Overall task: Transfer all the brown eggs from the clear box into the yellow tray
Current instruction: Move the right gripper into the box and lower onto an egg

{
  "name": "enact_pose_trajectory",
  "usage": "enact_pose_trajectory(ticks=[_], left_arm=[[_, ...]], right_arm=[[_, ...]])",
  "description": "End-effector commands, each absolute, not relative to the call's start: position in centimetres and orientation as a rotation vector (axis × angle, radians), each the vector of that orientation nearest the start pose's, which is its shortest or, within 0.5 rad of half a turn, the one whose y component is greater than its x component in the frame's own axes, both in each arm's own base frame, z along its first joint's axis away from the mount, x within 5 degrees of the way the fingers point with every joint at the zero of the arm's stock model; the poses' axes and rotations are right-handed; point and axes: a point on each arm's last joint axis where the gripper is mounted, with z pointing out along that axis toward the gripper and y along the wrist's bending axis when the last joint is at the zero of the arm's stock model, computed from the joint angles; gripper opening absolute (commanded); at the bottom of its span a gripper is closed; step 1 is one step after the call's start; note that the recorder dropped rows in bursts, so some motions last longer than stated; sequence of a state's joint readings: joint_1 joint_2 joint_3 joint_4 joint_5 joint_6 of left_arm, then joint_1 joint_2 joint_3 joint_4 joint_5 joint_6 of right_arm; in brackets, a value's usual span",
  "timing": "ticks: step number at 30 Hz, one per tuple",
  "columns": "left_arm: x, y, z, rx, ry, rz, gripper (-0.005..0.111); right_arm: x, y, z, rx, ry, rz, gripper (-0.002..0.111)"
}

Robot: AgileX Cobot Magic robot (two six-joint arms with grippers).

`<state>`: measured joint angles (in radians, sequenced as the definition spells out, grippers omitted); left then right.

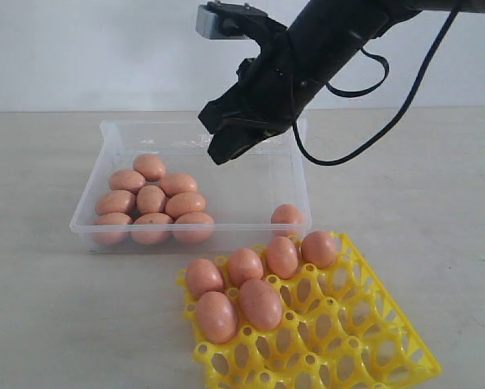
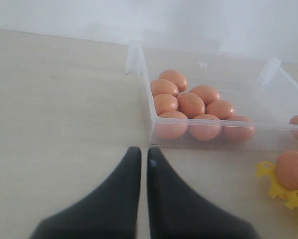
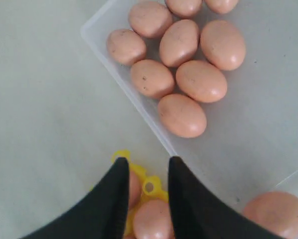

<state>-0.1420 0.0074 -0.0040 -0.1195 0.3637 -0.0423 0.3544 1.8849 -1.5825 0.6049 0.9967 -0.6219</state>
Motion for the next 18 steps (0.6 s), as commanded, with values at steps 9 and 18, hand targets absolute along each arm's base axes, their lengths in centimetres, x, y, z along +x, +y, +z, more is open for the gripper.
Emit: enact_pose_trajectory(ticks=[9, 18], left_arm=[[5.3, -1.1, 18.1, 0.026, 1.854, -0.239, 0.004], [5.3, -1.1, 18.1, 0.026, 1.854, -0.239, 0.004]], right_arm=[[35.3, 24.2, 23.4, -1.481, 2.284, 0.268, 0.050], [36.4, 26.1, 21.4, -1.528, 2.126, 0.062, 0.050]])
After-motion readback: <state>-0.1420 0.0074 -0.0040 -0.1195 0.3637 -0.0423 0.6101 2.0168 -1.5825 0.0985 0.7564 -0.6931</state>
